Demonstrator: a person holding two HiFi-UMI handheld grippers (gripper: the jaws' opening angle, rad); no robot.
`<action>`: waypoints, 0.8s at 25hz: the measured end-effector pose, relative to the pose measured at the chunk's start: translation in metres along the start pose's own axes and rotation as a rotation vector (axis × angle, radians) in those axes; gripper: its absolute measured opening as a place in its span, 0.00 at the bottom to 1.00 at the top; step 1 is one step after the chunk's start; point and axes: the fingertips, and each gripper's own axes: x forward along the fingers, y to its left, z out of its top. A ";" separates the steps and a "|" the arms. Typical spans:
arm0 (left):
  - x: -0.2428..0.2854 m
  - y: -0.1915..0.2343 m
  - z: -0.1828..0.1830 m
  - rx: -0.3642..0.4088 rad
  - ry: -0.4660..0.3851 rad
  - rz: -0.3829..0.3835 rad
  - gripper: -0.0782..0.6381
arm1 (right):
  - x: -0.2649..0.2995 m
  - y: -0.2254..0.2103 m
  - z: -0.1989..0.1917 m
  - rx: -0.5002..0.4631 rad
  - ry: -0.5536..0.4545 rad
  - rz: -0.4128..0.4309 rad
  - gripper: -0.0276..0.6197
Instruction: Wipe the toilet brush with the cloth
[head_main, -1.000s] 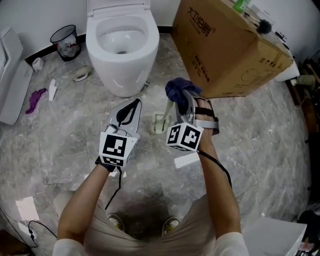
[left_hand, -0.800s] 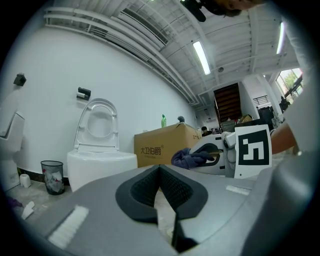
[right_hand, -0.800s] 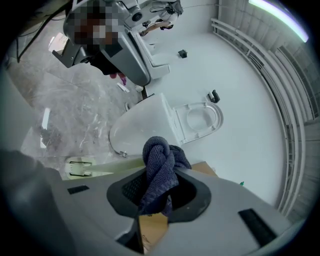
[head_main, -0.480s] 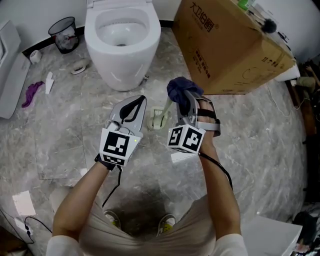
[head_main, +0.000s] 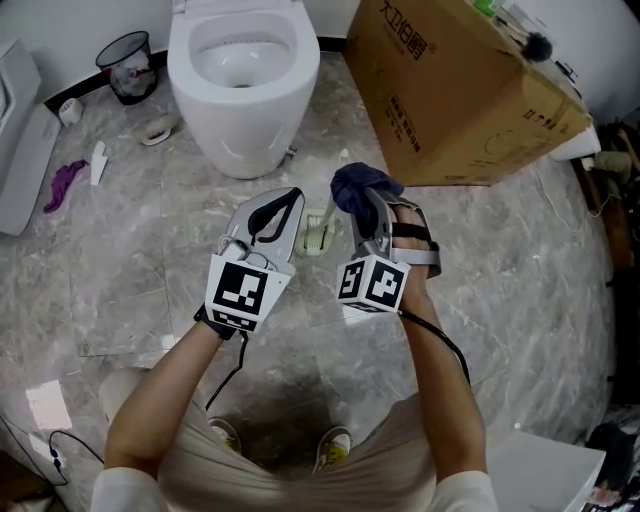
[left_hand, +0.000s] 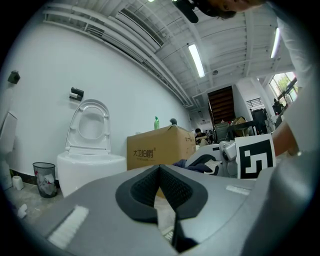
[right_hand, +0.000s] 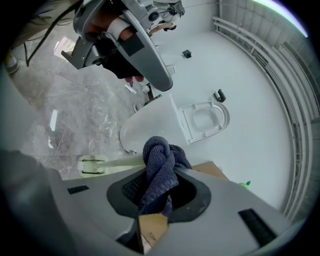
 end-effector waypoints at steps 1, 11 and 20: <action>-0.001 -0.002 0.001 0.003 -0.002 -0.001 0.11 | -0.003 0.004 -0.001 -0.003 0.000 0.010 0.18; -0.011 0.010 -0.003 -0.007 0.014 0.026 0.11 | -0.001 0.040 -0.002 -0.020 0.002 0.093 0.18; -0.012 0.011 -0.006 0.010 0.027 0.035 0.11 | -0.007 0.059 -0.008 -0.071 0.021 0.155 0.18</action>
